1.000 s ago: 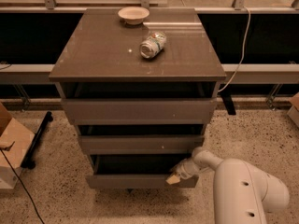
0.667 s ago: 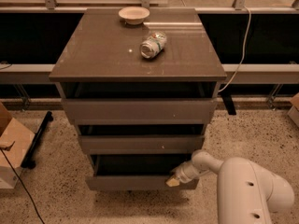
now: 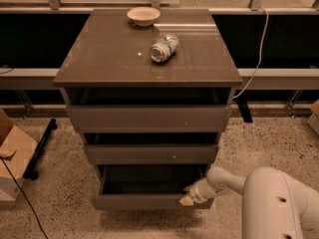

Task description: Open bottom drawer

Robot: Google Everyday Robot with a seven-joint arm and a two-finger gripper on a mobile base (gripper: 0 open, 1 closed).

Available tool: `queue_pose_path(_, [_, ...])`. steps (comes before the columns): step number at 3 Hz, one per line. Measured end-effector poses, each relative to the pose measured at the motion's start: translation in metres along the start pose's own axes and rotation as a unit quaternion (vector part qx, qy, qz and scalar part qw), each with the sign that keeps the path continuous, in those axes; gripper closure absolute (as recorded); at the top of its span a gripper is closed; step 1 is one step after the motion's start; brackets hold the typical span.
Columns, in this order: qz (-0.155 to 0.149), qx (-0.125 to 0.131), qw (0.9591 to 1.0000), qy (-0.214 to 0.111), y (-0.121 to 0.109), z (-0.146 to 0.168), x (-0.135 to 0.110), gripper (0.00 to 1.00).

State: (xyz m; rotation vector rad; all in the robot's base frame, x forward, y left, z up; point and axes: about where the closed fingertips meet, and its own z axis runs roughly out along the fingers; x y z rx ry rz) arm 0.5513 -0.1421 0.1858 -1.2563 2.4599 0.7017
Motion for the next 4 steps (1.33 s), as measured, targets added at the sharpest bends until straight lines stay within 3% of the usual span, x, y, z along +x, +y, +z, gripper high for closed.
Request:
queue_pose_path(1, [0.002,-0.001,1.0,0.001,0.002,0.0,0.001,0.2])
queue_pose_path(2, [0.029,-0.027,0.9991,0.016,0.037,0.008,0.023,0.0])
queue_pose_path(3, [0.052,-0.048,0.9971,0.028,0.064,0.013,0.039,0.0])
queue_pose_path(4, [0.052,-0.048,0.9971,0.028,0.064,0.013,0.039,0.0])
